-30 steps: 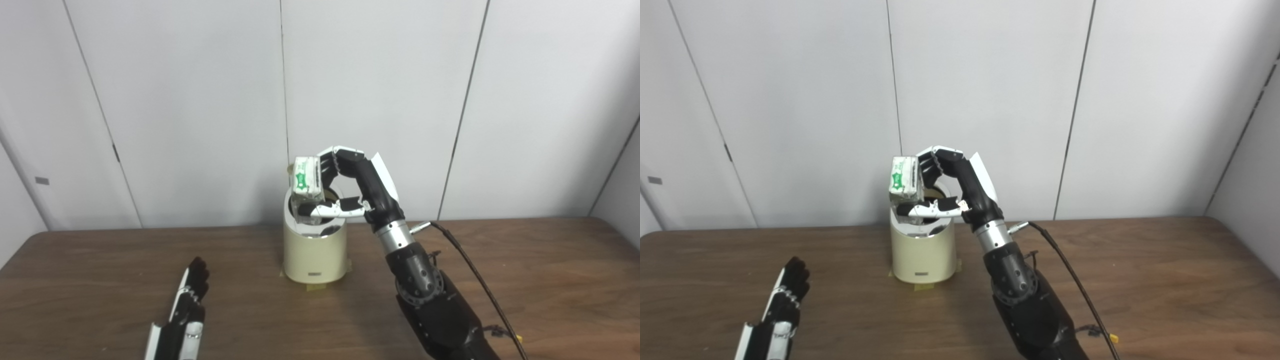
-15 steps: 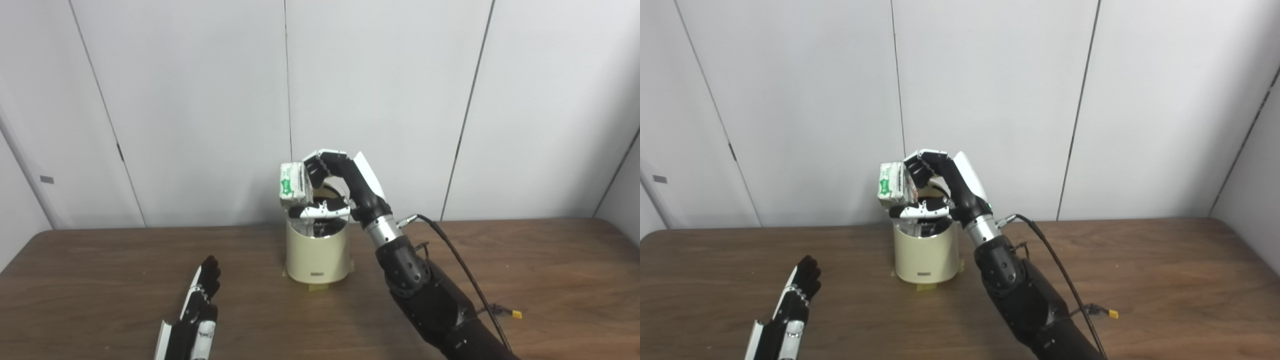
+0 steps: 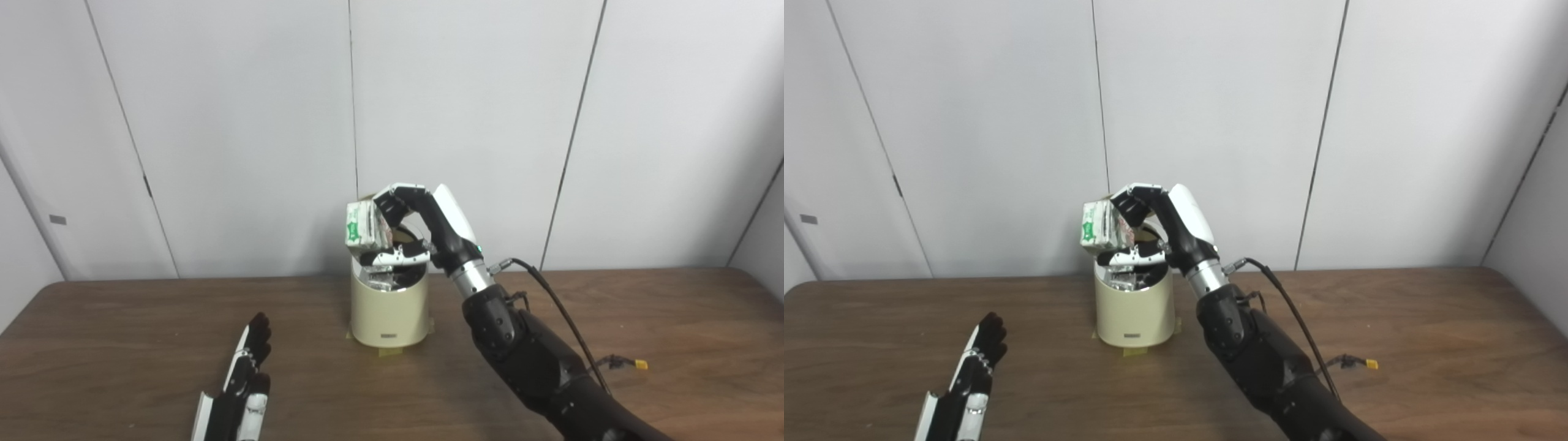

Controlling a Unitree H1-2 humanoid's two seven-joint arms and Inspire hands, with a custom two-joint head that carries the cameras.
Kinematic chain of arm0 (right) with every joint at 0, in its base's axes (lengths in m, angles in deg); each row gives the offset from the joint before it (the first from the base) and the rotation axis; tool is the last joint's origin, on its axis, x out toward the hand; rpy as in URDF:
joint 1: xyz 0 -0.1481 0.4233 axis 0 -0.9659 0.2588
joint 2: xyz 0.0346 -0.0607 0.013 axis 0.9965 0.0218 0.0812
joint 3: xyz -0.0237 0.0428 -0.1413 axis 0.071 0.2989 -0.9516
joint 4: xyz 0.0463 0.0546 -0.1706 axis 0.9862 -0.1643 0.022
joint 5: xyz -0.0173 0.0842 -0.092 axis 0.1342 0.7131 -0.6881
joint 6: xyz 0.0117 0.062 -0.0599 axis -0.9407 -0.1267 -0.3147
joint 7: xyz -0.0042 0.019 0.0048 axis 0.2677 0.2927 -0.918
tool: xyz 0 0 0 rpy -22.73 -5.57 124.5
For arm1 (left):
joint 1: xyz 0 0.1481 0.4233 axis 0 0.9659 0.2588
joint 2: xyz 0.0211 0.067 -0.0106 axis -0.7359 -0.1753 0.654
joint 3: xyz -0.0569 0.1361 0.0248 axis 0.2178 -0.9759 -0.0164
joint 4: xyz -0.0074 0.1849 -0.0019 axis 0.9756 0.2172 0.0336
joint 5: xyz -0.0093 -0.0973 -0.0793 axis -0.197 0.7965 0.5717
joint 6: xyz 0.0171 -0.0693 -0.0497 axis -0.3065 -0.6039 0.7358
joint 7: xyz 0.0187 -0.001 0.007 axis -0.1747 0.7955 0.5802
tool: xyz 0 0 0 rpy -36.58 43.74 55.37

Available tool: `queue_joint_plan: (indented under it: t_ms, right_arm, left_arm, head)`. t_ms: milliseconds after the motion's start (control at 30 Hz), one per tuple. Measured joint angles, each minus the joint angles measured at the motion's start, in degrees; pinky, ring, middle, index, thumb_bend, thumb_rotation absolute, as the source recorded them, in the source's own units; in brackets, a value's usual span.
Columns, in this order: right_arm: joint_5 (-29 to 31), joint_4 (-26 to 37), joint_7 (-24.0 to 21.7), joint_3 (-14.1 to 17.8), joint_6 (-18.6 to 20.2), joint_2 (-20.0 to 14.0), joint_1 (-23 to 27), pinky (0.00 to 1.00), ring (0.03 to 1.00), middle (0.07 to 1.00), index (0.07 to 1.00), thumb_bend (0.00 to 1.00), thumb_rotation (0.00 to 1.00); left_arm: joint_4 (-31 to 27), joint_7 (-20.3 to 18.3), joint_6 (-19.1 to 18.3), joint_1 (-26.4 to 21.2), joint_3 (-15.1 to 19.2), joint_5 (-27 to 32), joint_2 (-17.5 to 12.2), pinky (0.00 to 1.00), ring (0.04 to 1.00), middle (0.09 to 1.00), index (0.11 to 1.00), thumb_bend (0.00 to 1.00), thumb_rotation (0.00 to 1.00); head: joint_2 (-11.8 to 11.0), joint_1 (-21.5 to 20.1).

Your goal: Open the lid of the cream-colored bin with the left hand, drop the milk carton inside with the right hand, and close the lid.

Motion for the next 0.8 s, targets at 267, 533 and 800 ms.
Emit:
queue_joint_plan:
  t_ms: [267,533,800]
  right_arm:
    - [1.3,-0.4,0.2,-0.4,0.0,-0.4,0.0,0.42,0.455,0.490,0.489,0.52,0.00]
    - [1.2,-0.3,1.5,-3.2,0.0,-1.6,0.0,0.42,0.447,0.494,0.486,0.52,0.00]
    - [-1.5,-0.3,6.9,-10.8,-0.1,-4.9,1.6,0.45,0.462,0.495,0.469,0.52,0.00]
  left_arm:
    - [0.0,0.8,0.1,0.0,-0.1,-0.3,0.0,0.95,0.973,0.974,0.976,0.47,0.91]
    - [-0.2,0.9,0.1,0.0,-0.4,-1.5,0.0,0.95,0.976,0.976,0.978,0.48,0.89]
    - [-0.4,0.9,0.1,0.0,-0.5,-1.7,0.0,0.96,0.978,0.974,0.976,0.49,0.86]
  head:
    - [-0.3,0.4]
    - [-0.3,1.8]
    - [-0.4,2.2]
